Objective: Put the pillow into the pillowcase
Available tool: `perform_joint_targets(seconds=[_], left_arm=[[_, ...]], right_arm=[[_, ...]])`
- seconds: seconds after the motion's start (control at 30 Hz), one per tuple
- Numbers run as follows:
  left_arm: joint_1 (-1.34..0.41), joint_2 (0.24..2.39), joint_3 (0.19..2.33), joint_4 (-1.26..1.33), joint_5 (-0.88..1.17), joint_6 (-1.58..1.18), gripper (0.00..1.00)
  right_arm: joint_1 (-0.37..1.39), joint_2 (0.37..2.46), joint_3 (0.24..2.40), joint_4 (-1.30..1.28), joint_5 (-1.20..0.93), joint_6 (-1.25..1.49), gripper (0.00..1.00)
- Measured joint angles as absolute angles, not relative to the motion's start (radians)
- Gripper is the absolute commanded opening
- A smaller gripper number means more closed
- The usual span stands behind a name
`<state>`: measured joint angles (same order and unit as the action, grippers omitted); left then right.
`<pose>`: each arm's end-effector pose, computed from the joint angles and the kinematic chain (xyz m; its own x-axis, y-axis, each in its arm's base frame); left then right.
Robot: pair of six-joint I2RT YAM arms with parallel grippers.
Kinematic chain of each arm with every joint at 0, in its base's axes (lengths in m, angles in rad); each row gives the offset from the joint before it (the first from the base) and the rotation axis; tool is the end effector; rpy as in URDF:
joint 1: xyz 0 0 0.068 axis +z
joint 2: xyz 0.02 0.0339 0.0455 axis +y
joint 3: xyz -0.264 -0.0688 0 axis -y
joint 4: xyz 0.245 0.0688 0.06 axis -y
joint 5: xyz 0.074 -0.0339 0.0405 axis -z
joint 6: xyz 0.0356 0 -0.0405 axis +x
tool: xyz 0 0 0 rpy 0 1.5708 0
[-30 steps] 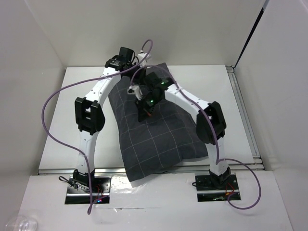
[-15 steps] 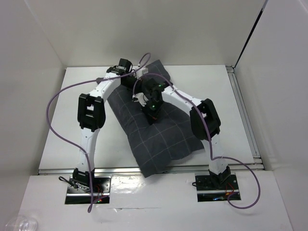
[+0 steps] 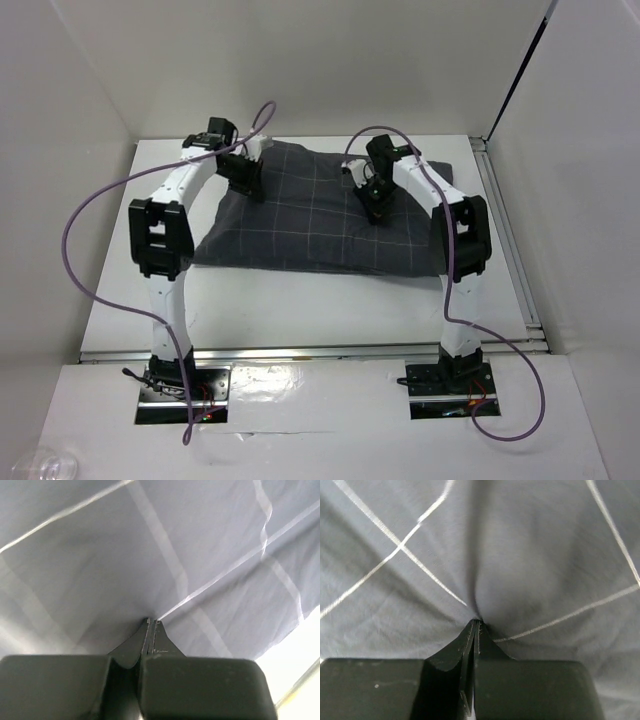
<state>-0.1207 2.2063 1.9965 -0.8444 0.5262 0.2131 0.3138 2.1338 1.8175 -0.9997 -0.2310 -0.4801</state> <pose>0.4749 -0.0756 0.2425 -0.7696 0.2776 -0.5751 0.5250 0.7877 -0.3224 0.4158 0.1435 0.2124 -0.6523 -0.6844 -0.3259 -0.7403 0.6675 0.0801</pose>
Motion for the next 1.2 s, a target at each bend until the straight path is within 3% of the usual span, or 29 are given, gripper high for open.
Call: perform_joint_targets(seconds=[0.23,0.3,0.33,0.37,0.4,0.47,0.5,0.57,0.73,1.0,1.2], left_arm=[[-0.082,2.023,1.844,-0.873,0.527,0.199,0.0],[-0.084,1.994,1.843,-0.869,0.53,0.181,0.08],[-0.084,1.978,1.844,-0.864,0.529,0.171,0.21],[-0.084,1.961,1.846,-0.86,0.529,0.159,0.29],[-0.084,1.944,1.853,-0.859,0.528,0.147,0.38],[-0.087,1.901,1.867,-0.834,0.519,0.119,0.54],[-0.088,1.877,1.872,-0.822,0.506,0.102,0.54],[-0.088,1.826,1.891,-0.795,0.479,0.07,0.58],[-0.088,1.743,1.904,-0.752,0.429,0.042,0.57],[-0.086,1.605,1.688,-0.657,0.344,0.009,0.73],[-0.086,1.556,1.598,-0.62,0.288,-0.012,0.73]], right_arm=[[0.297,2.134,1.884,-1.021,-0.214,-0.434,0.0],[0.297,2.134,1.922,-1.013,-0.218,-0.404,0.17],[0.296,2.132,1.941,-1.002,-0.217,-0.389,0.28],[0.294,2.125,1.958,-0.986,-0.218,-0.373,0.51],[0.292,2.115,1.97,-0.97,-0.221,-0.355,0.61],[0.282,2.082,1.988,-0.929,-0.226,-0.338,0.7],[0.276,2.06,1.993,-0.905,-0.23,-0.327,0.75],[0.255,2.0,2.004,-0.857,-0.236,-0.299,0.76],[0.186,1.884,2.001,-0.762,-0.223,-0.222,0.76],[-0.015,1.814,1.825,-0.645,-0.229,-0.128,0.76],[-0.071,1.798,1.694,-0.617,-0.244,-0.086,0.76]])
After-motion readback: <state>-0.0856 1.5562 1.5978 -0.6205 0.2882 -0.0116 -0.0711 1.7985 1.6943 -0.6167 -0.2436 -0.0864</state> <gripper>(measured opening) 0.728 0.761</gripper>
